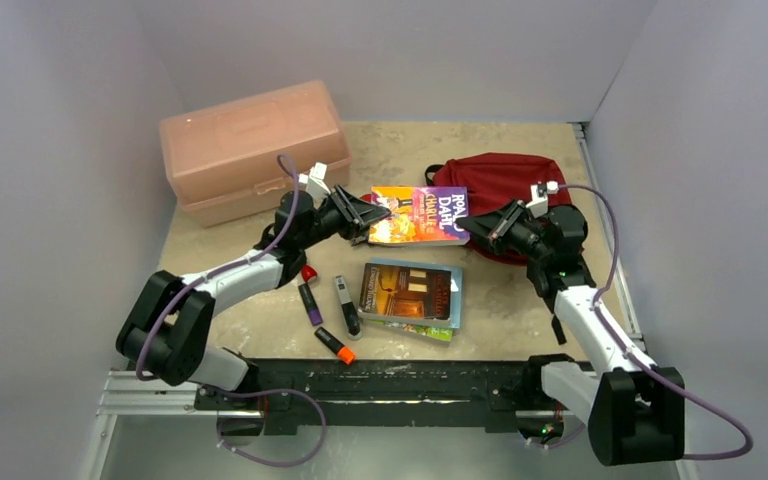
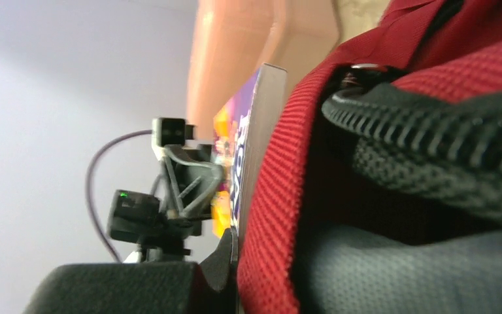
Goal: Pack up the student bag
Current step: Pick up the book from the center of the board.
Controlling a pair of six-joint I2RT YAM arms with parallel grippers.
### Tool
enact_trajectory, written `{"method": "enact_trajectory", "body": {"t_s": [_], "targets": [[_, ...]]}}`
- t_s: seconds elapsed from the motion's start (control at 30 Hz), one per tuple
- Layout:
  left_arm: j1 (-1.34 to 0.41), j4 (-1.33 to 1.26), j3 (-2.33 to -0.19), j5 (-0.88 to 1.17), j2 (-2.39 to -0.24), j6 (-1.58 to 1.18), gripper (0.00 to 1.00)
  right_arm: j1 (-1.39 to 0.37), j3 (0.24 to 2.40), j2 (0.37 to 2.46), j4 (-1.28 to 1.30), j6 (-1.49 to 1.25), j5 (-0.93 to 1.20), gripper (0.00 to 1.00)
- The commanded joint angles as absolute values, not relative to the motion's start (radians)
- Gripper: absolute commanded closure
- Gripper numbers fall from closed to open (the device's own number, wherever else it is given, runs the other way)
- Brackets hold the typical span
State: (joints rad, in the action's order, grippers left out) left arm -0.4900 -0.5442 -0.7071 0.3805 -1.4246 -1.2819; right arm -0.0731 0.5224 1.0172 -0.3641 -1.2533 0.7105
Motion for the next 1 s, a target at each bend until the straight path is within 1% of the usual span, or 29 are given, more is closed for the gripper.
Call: {"method": "enact_trajectory", "body": {"t_s": [0.0,0.03,0.07,0.1,0.13,0.2,0.27,0.37,0.47,0.63,0.73,0.87,0.97], "targets": [[-0.485,-0.736,-0.727,0.416,-1.447,-1.327,0.89,-0.045,0.695,1.062,-0.057,-0.820,0.661,0.74],[-0.486,-0.695,-0.740,0.408,-1.439,-1.299,0.95,-0.044,0.759,1.096,0.109,-0.671,0.533,0.60],[-0.486,-0.645,-0.756,0.398,-1.426,-1.265,0.99,-0.044,0.804,1.124,0.213,-0.565,0.461,0.48],[-0.486,-0.596,-0.772,0.386,-1.411,-1.236,1.00,-0.043,0.826,1.145,0.271,-0.496,0.433,0.37],[-0.486,-0.550,-0.783,0.372,-1.393,-1.201,1.00,-0.043,0.844,1.161,0.323,-0.438,0.428,0.28],[-0.486,-0.452,-0.811,0.331,-1.350,-1.130,1.00,-0.046,0.867,1.170,0.411,-0.356,0.470,0.13],[-0.486,-0.358,-0.841,0.296,-1.309,-1.046,1.00,-0.047,0.845,1.141,0.446,-0.336,0.556,0.02],[-0.485,-0.255,-0.895,0.299,-1.276,-0.939,1.00,-0.052,0.795,1.046,0.473,-0.345,0.632,0.01],[-0.485,-0.244,-0.937,0.400,-1.287,-0.882,1.00,-0.052,0.758,0.931,0.457,-0.380,0.683,0.01],[-0.482,-0.304,-1.041,0.687,-1.380,-0.873,1.00,-0.052,0.736,0.838,0.392,-0.424,0.819,0.01],[-0.480,-0.309,-1.117,0.869,-1.429,-0.846,1.00,-0.053,0.743,0.798,0.382,-0.462,0.839,0.01],[-0.479,-0.163,-1.227,1.057,-1.453,-0.716,1.00,-0.052,0.807,0.762,0.488,-0.400,0.770,0.01],[-0.479,-0.011,-1.272,1.143,-1.449,-0.568,1.00,-0.052,0.848,0.732,0.549,-0.333,0.792,0.01]]}}
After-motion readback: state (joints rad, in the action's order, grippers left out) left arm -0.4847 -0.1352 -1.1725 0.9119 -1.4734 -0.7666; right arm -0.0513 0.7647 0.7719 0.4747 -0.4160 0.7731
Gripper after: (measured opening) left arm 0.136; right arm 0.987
